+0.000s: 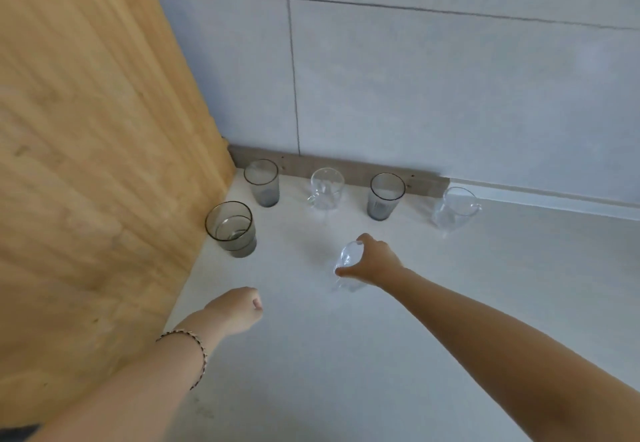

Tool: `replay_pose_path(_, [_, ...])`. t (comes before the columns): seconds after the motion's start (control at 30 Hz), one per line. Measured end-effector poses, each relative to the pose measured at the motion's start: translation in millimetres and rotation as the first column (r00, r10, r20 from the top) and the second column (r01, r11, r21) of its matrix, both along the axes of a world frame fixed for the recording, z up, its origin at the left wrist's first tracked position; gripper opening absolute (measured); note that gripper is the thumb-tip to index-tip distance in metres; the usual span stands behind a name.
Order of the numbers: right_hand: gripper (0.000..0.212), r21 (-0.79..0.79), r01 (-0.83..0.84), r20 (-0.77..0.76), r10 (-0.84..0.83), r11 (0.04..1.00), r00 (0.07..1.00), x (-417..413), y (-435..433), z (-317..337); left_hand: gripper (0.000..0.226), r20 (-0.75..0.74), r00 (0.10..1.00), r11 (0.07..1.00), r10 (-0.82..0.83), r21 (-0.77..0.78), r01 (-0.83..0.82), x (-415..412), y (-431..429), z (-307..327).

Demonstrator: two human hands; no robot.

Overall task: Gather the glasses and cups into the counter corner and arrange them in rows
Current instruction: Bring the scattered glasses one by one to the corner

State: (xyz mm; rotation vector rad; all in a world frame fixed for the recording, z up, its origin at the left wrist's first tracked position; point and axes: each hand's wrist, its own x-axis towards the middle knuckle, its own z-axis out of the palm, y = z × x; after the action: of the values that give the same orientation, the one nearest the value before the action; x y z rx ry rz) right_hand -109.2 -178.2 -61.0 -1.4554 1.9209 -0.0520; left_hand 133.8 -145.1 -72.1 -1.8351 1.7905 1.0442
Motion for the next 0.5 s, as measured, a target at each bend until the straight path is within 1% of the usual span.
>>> replay_pose_path(0.13, [0.077, -0.017, 0.059, -0.008, -0.059, 0.998, 0.998, 55, -42, -6, 0.009, -0.004, 1.0, 1.0, 0.023, 0.012, -0.023, 38, -5, -3])
replay_pose_path(0.2, [0.079, -0.026, 0.039, -0.046, -0.04, 0.999, 0.998, 73, -57, -9, 0.01, -0.018, 0.999, 0.999, 0.042, 0.018, -0.042, 50, -6, -5])
replay_pose_path(0.3, [0.082, -0.026, -0.043, -0.144, 0.038, 0.999, 0.989, 89, -72, -11, 0.011, -0.027, 0.998, 0.999, 0.052, 0.012, -0.052, 62, -9, -13])
replay_pose_path(0.37, [0.084, -0.012, -0.085, -0.195, 0.081, 0.996, 0.977, 94, -76, -13, 0.019, -0.03, 0.999, 0.999, 0.038, 0.015, -0.038, 66, -10, -17])
replay_pose_path(0.43, [0.084, -0.012, -0.089, -0.219, 0.084, 0.996, 0.972, 95, -75, -15, 0.03, -0.039, 0.999, 0.999, 0.024, 0.023, -0.023, 67, -10, -20])
replay_pose_path(0.5, [0.085, -0.03, -0.064, -0.206, 0.057, 0.997, 0.977, 95, -70, -16, 0.023, -0.048, 0.999, 1.0, 0.013, 0.021, -0.012, 65, -11, -21])
